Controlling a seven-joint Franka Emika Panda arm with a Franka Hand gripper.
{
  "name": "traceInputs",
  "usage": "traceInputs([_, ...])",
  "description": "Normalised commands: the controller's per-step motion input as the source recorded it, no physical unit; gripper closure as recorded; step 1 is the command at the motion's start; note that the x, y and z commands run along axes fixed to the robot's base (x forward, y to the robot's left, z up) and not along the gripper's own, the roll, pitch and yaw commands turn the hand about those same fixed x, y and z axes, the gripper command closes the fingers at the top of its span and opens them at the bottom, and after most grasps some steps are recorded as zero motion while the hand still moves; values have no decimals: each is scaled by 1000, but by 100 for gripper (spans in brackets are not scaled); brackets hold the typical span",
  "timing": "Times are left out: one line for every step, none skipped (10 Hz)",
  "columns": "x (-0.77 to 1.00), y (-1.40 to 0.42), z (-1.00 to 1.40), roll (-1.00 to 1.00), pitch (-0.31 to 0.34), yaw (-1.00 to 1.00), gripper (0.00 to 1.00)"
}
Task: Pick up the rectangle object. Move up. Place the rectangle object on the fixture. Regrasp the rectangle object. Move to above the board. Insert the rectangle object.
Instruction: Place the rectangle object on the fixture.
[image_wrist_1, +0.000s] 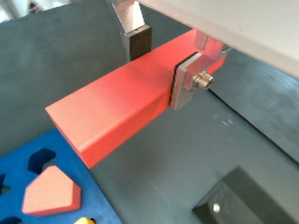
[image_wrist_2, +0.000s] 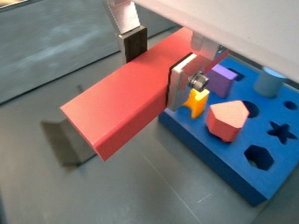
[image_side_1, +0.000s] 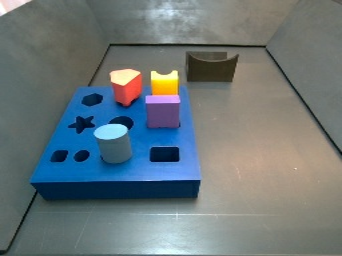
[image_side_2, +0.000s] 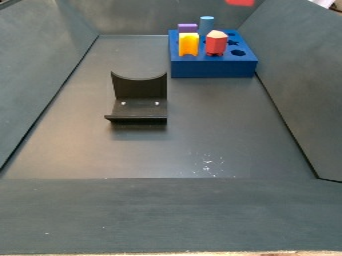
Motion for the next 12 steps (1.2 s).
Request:
traceInputs([1000,-147,115,-119,221,-446,100])
traceInputs([1000,-135,106,-104,194,-289,100])
traceInputs([1000,376,-347,-1000,24,-63,100])
traceInputs([1000,409,-371,-1000,17,-37,100])
traceInputs([1000,374,-338,-1000,3,-41,100])
traceInputs([1000,311,-285,-1000,6,-46,100])
traceInputs([1000,296,-269,-1000,8,-48,100])
traceInputs([1000,251,-229,-1000,19,-57,100])
traceInputs([1000,232,-210,-1000,28,-61,100])
traceInputs([1000,208,-181,-1000,46,-67,100])
traceInputs([1000,184,-154,-1000,65,-75,100])
traceInputs([1000,162,-137,-1000,71,-90,100])
